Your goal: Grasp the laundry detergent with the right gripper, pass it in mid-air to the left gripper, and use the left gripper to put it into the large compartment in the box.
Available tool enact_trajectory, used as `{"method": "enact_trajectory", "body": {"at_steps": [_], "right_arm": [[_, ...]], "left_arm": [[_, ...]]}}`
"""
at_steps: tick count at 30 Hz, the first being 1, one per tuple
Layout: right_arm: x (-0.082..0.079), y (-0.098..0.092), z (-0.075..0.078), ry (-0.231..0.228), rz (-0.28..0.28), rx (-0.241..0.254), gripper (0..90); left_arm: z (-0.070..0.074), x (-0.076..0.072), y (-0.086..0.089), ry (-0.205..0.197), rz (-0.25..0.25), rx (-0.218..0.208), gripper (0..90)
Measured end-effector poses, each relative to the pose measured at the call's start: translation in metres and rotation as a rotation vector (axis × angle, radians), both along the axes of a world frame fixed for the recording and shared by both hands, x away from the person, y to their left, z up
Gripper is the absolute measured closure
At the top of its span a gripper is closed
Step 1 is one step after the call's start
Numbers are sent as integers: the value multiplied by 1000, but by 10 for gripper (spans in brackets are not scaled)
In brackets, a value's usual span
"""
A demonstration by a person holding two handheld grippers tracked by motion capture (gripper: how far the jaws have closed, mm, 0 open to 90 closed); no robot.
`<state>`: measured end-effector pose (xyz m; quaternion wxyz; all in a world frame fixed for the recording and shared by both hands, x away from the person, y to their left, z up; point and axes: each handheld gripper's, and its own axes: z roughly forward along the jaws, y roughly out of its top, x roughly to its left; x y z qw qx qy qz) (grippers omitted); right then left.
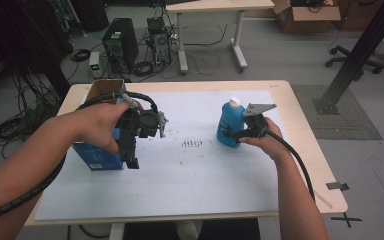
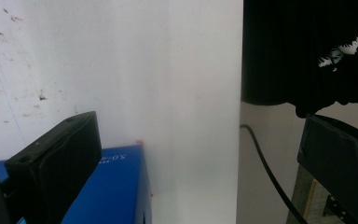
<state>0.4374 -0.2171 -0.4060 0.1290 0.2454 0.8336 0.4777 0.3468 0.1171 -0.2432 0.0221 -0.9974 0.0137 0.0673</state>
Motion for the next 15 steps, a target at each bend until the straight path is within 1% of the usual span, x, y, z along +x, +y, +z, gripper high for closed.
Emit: {"method": "enact_trajectory", "body": {"at_steps": [6, 7, 10, 15], "right_arm": [[-1, 0, 0, -10, 9, -2, 301], [-1, 1, -1, -10, 4, -9, 308], [-1, 1, -1, -16, 1, -17, 331], [-1, -1, -1, -21, -5, -15, 366]], "left_arm": [[0, 0, 0, 1, 0, 1, 2], [-1, 1, 0, 7, 4, -2, 2], [-1, 1, -1, 6, 3, 1, 2], [-2, 1, -1, 6, 2, -3, 2]]}}
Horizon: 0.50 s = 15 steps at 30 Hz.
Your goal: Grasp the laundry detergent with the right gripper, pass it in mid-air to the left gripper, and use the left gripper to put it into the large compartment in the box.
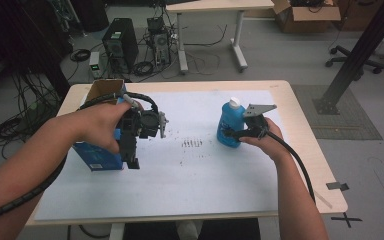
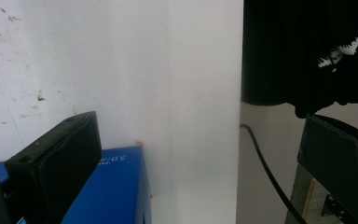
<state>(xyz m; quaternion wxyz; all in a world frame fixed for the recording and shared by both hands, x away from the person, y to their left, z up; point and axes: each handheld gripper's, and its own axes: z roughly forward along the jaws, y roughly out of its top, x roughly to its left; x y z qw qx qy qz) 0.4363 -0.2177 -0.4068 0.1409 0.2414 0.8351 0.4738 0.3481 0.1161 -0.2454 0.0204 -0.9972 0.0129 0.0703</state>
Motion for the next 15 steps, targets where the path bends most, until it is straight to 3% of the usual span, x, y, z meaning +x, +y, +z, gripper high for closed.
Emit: {"method": "enact_trajectory", "body": {"at_steps": [4, 15], "right_arm": [[1, -2, -2, -11, -10, 15, 417], [3, -3, -4, 0, -4, 40, 444]], "left_arm": [[1, 1, 0, -2, 0, -2, 2], [2, 2, -4, -5, -7, 3, 2]]}}
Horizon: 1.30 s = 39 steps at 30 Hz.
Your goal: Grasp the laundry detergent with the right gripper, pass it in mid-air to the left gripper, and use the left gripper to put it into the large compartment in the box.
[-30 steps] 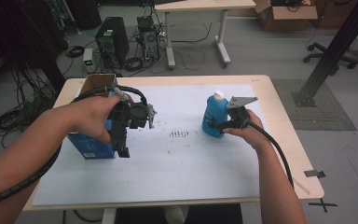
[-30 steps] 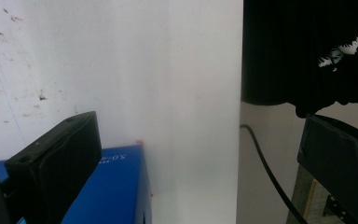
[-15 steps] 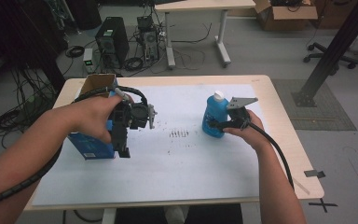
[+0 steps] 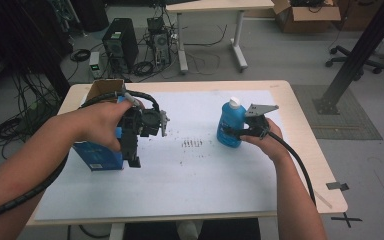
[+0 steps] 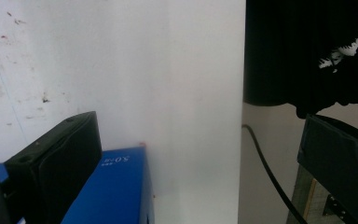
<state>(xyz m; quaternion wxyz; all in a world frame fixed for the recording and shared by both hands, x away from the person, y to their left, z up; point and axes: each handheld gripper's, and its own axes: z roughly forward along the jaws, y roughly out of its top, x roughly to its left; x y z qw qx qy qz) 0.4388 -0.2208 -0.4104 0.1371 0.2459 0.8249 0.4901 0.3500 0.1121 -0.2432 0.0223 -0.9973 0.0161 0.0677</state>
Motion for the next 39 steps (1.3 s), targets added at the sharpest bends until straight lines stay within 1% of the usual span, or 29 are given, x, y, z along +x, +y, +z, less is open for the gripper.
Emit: {"method": "enact_trajectory", "body": {"at_steps": [2, 4, 6, 10, 12, 14, 18, 21, 24, 28, 29, 30, 31, 34, 39], "right_arm": [[-1, 0, 0, -1, -2, -1, 452], [-1, -1, 0, 0, -5, 4, 456], [-1, -1, -1, 2, -9, 11, 458], [-1, -2, 0, 17, -14, 19, 459], [-1, -2, 2, 26, -6, 24, 459], [-3, -1, 6, 13, 1, 19, 460], [-8, -3, 23, -13, 26, 27, 460], [-11, -5, 39, -36, 42, 11, 460], [-16, -7, 57, -57, 64, 6, 459], [-24, -6, 79, -74, 110, -13, 459], [-24, -6, 79, -74, 110, -13, 459], [-29, -3, 88, -76, 137, -34, 459], [-32, -2, 92, -79, 154, -47, 459], [-39, 3, 101, -88, 197, -64, 459], [-51, 8, 107, -76, 263, -54, 458]], "left_arm": [[0, -1, -1, -1, -1, -6, 1], [1, -1, -2, -4, -1, 0, 2], [2, -1, -2, -6, 0, -3, 2], [4, -2, -3, -9, -5, 3, 2], [5, -1, -4, -12, -5, 5, 1], [8, -1, -5, -17, -8, 8, 2], [13, 1, -8, -28, -13, 9, 2], [16, 2, -11, -36, -16, 8, 2], [20, 4, -13, -43, -14, 5, 2], [23, 7, -15, -48, -12, 7, 2], [23, 7, -15, -48, -12, 7, 2], [23, 7, -15, -50, -12, 7, 2], [25, 7, -17, -53, -16, 25, 2], [28, 7, -17, -62, -19, 26, 2], [33, 9, -16, -70, -14, 10, 2]]}}
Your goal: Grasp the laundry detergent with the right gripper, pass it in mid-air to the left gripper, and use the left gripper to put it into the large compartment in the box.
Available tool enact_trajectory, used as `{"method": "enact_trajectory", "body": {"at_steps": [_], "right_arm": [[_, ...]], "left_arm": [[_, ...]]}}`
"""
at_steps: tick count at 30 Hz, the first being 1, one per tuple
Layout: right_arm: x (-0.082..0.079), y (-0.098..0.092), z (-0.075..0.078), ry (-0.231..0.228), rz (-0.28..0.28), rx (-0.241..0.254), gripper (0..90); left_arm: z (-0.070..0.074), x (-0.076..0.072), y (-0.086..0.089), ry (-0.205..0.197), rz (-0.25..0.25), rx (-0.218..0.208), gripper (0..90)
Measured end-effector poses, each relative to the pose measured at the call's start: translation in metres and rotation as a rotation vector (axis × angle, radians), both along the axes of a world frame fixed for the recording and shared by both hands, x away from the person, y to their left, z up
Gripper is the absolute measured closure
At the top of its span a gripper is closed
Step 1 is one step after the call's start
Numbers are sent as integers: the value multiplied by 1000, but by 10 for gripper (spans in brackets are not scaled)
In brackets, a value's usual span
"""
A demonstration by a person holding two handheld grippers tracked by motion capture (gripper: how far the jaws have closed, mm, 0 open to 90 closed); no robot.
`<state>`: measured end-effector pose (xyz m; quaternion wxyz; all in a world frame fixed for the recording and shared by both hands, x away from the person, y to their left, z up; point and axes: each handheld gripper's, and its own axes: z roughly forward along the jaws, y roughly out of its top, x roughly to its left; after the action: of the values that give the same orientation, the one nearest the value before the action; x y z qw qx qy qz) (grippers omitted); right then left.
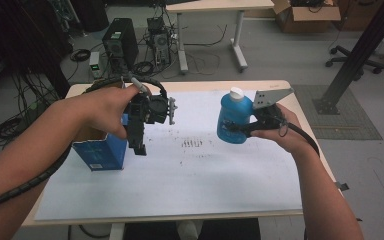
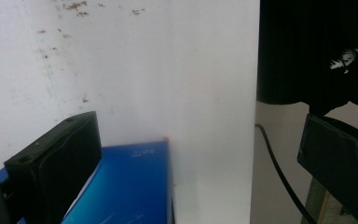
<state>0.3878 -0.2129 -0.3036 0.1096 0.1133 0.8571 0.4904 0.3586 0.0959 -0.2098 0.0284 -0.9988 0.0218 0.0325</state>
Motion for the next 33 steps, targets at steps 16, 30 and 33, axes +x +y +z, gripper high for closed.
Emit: {"method": "enact_trajectory", "body": {"at_steps": [16, 30, 33], "right_arm": [[-24, 25, -22, 8, 136, 2, 457], [-28, 47, -52, 27, 211, 25, 456], [-28, 55, -55, 29, 226, 25, 455]], "left_arm": [[-7, 2, -8, -7, -4, 14, 2], [-15, 3, -16, 5, -15, -3, 2], [-16, 3, -17, 7, -21, -3, 2]]}}
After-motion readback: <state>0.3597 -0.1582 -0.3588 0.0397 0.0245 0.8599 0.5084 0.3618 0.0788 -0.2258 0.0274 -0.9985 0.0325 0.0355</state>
